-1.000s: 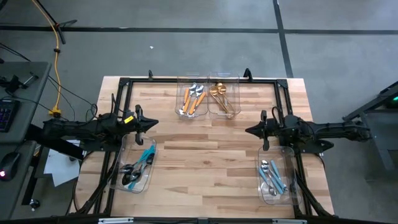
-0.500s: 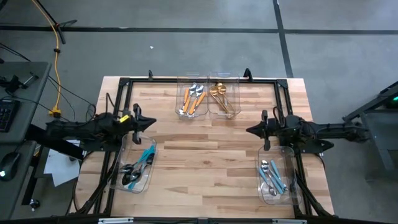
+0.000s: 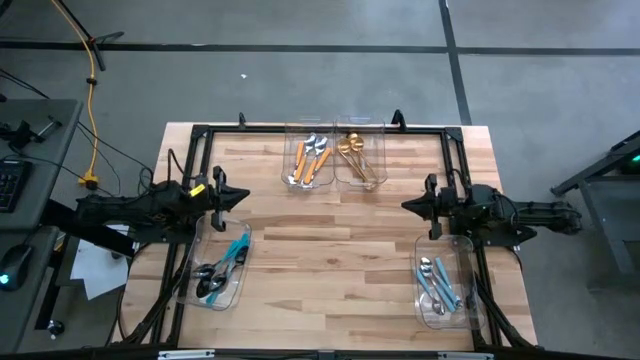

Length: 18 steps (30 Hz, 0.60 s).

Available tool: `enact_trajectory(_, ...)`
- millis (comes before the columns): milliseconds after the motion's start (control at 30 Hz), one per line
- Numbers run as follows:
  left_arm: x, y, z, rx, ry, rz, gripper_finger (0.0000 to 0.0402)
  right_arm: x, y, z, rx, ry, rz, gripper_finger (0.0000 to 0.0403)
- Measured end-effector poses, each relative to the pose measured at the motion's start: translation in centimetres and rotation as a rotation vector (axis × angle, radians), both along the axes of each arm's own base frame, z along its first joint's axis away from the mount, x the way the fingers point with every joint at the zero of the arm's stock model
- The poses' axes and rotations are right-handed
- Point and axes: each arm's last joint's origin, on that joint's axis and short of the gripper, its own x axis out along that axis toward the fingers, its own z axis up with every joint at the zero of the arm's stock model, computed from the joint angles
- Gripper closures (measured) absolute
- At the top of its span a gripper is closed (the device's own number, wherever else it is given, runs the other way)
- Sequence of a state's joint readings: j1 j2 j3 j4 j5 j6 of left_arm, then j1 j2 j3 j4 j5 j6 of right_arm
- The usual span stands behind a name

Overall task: Sort silverware by color (type)
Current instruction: Return to Home Position

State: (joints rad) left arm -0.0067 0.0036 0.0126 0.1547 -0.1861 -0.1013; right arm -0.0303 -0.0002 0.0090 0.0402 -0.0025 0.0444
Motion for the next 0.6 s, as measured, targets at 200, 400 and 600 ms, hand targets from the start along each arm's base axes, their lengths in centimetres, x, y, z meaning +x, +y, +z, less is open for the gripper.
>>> enact_trajectory(200,0.04,0.00,-0.28,0.000,0.029,0.000,0.0398,0.00,0.00,-0.01,0.000,0.001,0.000,0.0402)
enact_trajectory(400,0.05,0.00,-0.36,0.000,0.038,0.000,0.0398,0.00,0.00,-0.08,0.000,0.008,0.000,0.0402)
enact_trajectory(600,0.06,0.00,-0.37,0.000,0.039,0.000,0.0398,0.00,0.00,-0.08,0.000,0.009,0.000,0.0402)
